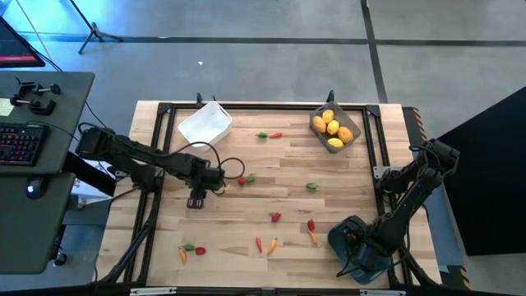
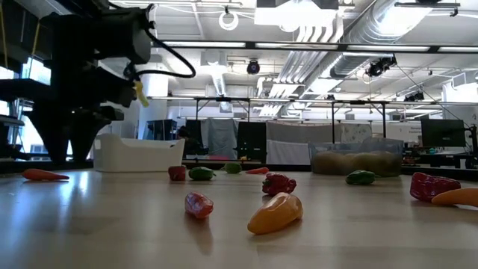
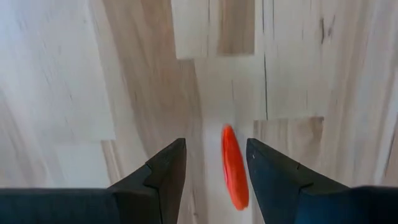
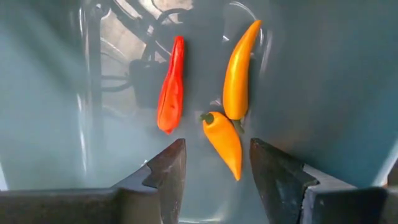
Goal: Sort produce into baskets
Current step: Put the orange chili pepper into the blue bin
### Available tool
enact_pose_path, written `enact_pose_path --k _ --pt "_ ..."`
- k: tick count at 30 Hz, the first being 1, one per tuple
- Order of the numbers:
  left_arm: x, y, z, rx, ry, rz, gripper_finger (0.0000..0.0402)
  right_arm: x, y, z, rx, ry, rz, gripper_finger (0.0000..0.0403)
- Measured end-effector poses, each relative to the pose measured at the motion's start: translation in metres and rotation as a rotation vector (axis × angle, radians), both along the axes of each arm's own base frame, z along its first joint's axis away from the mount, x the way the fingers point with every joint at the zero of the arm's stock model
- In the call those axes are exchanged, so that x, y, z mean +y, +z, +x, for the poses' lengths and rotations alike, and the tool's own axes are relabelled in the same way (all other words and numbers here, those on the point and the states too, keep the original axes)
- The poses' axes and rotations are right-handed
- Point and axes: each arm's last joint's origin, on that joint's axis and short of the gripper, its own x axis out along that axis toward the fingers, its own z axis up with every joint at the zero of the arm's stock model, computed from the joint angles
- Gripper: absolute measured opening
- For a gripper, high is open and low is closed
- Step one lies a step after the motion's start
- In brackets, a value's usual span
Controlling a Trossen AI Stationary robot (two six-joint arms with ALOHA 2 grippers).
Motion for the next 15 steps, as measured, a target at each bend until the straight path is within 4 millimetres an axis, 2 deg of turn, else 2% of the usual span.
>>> enact_pose_path --k 7,15 --pt "0.003 -0.004 0.002 0.026 0.011 -0.049 0.0156 0.001 0.0 0.0 -0.003 0.0 0.006 0.0168" --pt "0.002 -0.027 0.007 0.153 -0.003 -0.063 0.0154 0.001 0.0 0.0 -0.003 0.0 0.006 0.0168"
